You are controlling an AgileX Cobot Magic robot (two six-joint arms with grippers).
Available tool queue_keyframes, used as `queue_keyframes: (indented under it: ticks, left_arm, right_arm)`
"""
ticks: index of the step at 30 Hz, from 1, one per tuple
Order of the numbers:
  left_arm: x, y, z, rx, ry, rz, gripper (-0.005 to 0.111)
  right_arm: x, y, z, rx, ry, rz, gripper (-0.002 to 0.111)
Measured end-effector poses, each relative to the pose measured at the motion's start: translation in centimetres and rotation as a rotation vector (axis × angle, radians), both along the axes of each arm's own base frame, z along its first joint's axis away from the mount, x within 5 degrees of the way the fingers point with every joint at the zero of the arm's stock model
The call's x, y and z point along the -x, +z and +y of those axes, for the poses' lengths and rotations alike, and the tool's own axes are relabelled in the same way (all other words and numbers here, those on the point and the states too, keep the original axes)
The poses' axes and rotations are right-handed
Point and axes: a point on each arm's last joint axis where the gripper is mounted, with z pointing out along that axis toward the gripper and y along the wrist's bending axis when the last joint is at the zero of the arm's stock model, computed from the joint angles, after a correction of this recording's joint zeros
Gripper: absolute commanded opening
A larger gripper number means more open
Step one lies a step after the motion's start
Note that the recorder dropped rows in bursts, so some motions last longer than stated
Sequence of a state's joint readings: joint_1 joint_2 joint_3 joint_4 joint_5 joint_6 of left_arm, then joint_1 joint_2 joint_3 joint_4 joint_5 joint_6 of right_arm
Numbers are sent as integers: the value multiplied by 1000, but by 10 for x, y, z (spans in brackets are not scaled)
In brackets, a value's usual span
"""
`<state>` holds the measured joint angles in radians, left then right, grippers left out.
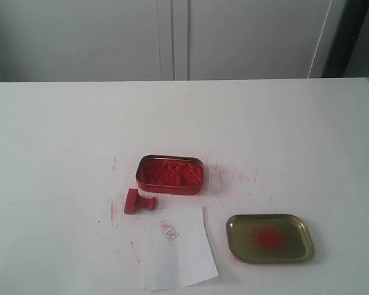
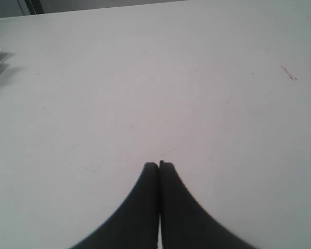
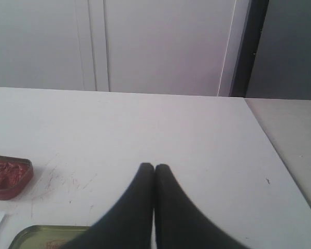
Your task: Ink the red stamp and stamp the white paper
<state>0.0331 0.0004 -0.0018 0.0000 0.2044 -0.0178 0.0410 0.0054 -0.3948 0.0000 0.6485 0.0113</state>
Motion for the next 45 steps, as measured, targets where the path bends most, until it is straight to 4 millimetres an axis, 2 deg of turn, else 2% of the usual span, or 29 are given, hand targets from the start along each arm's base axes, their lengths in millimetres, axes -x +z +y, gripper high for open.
queue_keyframes:
  ticks: [11, 23, 37, 45]
  left_arm:
    - [0, 0, 0, 0, 0, 0, 0]
    - [0, 0, 0, 0, 0, 0, 0]
    - [0, 0, 0, 0, 0, 0, 0]
    - [0, 0, 0, 0, 0, 0, 0]
  right_arm:
    - [-13, -24, 1, -6, -1, -1, 0]
    - [-25, -59, 0, 24, -9, 54, 0]
    - [-32, -96, 0, 37, -8, 120, 0]
    - [-33, -101, 0, 35, -7, 109, 0]
